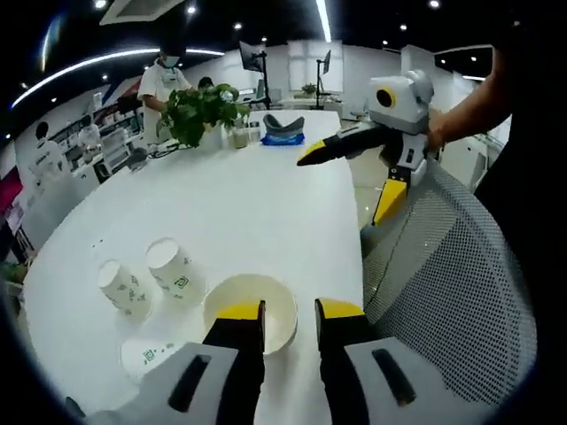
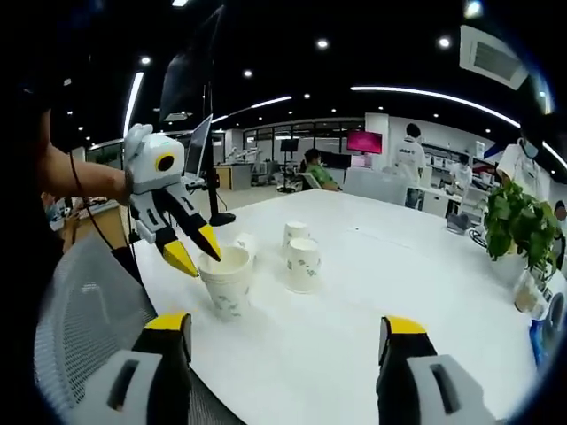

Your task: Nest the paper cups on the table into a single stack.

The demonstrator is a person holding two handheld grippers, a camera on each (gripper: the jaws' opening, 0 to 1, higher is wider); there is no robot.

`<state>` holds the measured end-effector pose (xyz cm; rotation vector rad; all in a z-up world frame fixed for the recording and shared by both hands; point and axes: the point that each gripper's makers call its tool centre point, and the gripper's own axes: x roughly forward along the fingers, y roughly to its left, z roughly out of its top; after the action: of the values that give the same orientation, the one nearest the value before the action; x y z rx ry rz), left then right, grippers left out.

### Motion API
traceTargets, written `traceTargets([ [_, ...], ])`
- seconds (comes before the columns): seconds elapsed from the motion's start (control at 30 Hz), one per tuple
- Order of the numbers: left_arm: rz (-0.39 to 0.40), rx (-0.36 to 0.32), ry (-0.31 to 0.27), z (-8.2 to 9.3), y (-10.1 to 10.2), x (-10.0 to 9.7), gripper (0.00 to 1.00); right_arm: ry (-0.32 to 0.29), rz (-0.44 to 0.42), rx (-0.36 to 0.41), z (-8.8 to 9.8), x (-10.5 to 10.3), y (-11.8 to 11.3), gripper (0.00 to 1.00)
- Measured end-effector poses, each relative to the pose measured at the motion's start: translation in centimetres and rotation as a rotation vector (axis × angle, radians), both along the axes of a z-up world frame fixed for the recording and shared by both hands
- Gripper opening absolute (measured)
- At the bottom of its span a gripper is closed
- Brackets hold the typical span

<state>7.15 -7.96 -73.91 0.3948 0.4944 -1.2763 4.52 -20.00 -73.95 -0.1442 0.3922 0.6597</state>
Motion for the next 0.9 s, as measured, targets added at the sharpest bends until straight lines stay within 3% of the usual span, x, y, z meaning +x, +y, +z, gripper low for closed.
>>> traceTargets([
  [0.13,0.04,-0.044,0.002,0.7,0.9,0.8,0.29,0.021,-0.003,0.02,-0.6,-0.4,0.4,0.9],
  [0.4,0.116,-0.183,0.02,2.8,2.3,2.2,0.37,-0.005,-0.037,0.021,-0.8,0.2,0.0,0.89],
  [0.67,0.199,-0.19,0.006,2.4,5.5,4.7,0.48,-0.04,-0.037,0.011,-0.5,0.3,0.1,0.91],
  [0.73,0.219,-0.185,0.007,2.2,6.2,5.2,0.49,-0.084,-0.033,0.016,0.2,0.3,0.3,0.94],
  [0.9,0.274,-0.179,-0.021,1.9,8.3,7.3,0.57,-0.09,-0.017,0.008,0.2,0.2,0.7,0.99],
])
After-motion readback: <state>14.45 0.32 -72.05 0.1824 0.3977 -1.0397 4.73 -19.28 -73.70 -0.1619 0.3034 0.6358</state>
